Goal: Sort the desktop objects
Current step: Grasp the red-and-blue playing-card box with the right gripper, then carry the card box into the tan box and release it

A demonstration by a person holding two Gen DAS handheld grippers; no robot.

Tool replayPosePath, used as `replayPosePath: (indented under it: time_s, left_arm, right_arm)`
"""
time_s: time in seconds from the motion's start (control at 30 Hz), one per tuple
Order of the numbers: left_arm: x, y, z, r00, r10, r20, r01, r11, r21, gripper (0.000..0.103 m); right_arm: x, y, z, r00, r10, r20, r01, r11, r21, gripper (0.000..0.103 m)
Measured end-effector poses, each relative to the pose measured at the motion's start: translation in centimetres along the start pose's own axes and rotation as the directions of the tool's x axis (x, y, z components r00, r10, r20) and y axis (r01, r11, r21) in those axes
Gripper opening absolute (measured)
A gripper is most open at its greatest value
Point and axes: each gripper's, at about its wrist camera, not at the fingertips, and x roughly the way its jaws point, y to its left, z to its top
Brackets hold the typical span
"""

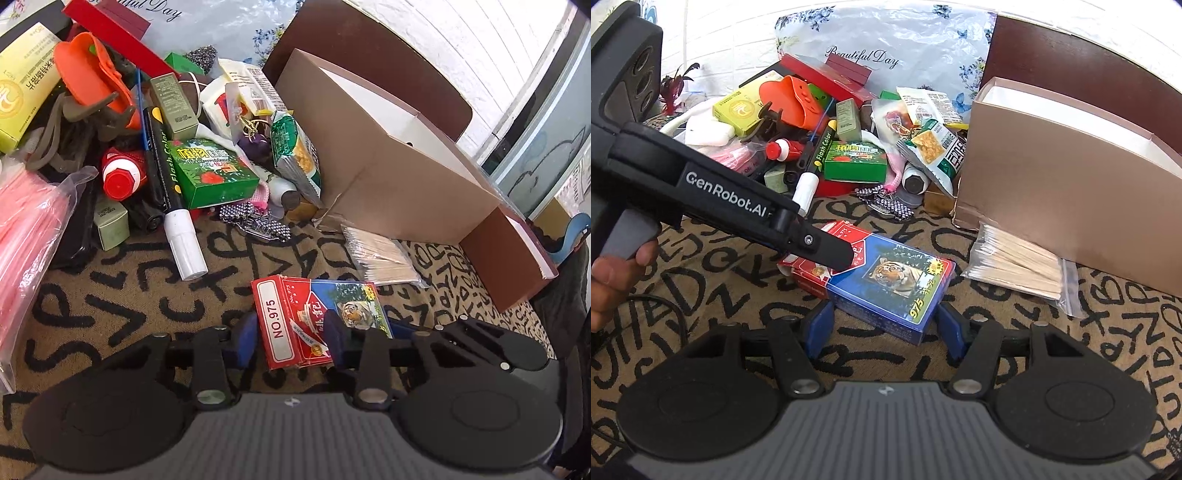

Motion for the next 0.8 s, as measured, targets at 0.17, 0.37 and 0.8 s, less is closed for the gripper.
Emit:
replayPosePath:
  time_s: [0.17,0.37,0.8]
  left_arm:
    - [-0.8,-0.3,-0.1,1.000,-0.018,0.006,0.018,1.000,-0.004,0.034]
    - [-2.3,-1.5,0.1,0.998,-0.037,0.046,0.036,0.999,0.018,0.032]
    - [-3.6,-6.9,5.3,0.974,-0.154,0.167,0.132,0.982,0.135,0.031]
  right_arm:
    - [-0.7,0.3,-0.1,1.000,-0.012,0.002,0.012,1.000,0.002,0.053]
    - [-2.2,0.4,0.1,0.999,-0.018,0.031,0.018,1.000,0.002,0.050]
    - [-6.5,-3.1,3.8,0.973,-0.133,0.187,0.136,0.991,0.000,0.047]
